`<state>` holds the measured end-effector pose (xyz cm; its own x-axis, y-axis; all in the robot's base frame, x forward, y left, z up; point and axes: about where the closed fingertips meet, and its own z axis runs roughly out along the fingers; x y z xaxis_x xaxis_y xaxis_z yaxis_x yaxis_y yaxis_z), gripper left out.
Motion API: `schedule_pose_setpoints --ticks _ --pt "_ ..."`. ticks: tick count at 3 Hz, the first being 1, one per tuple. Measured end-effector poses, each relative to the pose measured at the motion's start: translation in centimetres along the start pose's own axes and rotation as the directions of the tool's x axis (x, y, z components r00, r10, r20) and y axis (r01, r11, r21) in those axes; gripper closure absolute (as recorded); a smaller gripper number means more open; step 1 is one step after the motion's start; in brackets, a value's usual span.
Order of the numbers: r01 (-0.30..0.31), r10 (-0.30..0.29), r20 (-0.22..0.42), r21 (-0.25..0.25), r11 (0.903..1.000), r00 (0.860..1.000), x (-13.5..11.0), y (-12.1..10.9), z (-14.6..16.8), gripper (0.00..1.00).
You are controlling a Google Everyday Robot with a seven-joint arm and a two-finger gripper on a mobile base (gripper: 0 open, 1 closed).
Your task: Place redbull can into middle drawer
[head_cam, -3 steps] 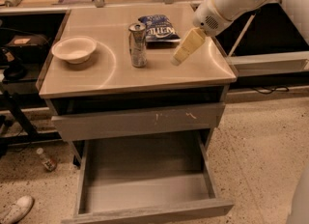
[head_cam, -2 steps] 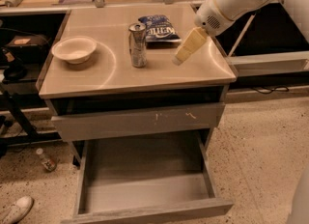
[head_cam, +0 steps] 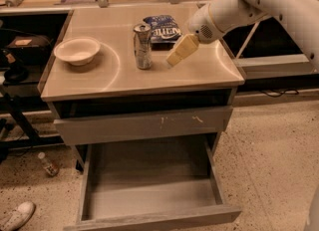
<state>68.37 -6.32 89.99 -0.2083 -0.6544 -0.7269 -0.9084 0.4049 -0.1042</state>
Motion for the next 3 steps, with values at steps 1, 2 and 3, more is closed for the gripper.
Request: schedule_pose_setpoints --ticks 1,2,3 --pt "-0.013 0.016 0.068 -0.037 0.9992 0.998 -1.3 0.8 2.8 0.0" --pt "-0.031 0.039 0.11 -0.072 0.9969 0.993 -2.1 1.7 5.0 0.0" --pt "-0.034 0.05 0.145 -0.114 0.9929 0.988 -3.5 2.8 7.3 0.0"
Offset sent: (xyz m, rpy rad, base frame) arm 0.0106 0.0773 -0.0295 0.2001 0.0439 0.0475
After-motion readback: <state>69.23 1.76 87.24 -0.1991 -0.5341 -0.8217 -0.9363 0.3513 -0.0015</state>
